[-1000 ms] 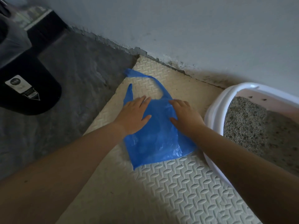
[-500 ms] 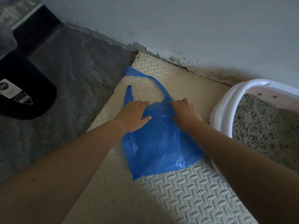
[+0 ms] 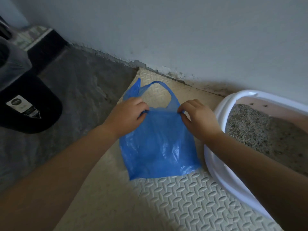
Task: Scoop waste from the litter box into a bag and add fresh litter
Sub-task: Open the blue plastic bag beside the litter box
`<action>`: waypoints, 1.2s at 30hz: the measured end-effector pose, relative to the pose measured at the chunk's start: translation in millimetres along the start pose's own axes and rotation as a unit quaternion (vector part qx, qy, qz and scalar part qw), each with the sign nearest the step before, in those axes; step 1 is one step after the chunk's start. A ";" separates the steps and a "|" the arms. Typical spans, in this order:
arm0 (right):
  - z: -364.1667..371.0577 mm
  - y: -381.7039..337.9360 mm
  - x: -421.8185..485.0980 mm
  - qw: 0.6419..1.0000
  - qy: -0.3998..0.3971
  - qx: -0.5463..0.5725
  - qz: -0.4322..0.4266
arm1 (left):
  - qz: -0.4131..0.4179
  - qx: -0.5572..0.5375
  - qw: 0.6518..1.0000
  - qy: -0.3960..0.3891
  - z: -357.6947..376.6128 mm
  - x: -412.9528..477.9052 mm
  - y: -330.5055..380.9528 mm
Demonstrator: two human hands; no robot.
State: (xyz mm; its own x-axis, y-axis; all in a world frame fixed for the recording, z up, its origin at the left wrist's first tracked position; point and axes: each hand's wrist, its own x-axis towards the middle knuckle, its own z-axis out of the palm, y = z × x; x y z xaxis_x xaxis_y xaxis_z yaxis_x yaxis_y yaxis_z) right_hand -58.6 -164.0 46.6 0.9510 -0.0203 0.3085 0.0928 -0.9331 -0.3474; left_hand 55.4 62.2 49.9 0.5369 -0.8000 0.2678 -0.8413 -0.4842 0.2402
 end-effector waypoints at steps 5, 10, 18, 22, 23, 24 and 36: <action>-55.6 -7.0 2.5 0.992 0.086 -0.023 -0.090 | 0.088 0.125 0.985 0.082 -56.3 9.5 26.6; -90.1 -11.9 -10.0 0.978 0.107 -0.069 -0.164 | 0.099 0.195 0.969 0.116 -82.7 -5.3 52.9; -91.3 -2.6 -57.2 0.974 -0.002 -0.106 -0.201 | 0.098 0.159 0.982 0.011 -54.4 -50.5 97.3; -91.2 -4.7 -69.3 0.978 -0.047 -0.101 -0.177 | 0.075 0.141 0.987 -0.006 -60.2 -50.5 115.7; -91.6 -5.8 -68.9 0.980 -0.045 -0.095 -0.168 | 0.070 0.146 0.987 -0.006 -63.3 -48.1 118.1; -92.2 -6.8 -67.4 0.983 -0.041 -0.084 -0.159 | 0.068 0.160 0.985 -0.009 -66.5 -44.6 119.7; -90.4 -3.4 -58.7 0.981 -0.029 -0.051 -0.186 | 0.004 0.119 0.975 -0.186 -76.7 33.0 90.7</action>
State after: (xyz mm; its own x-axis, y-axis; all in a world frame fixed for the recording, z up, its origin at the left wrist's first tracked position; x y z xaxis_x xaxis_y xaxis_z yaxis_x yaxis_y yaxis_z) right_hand -141.4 -192.1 109.6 0.8726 0.3460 0.3446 0.4090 -0.9035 -0.1284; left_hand 1.6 19.1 152.1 0.5083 -0.8554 -0.0991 -0.8595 -0.5112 0.0038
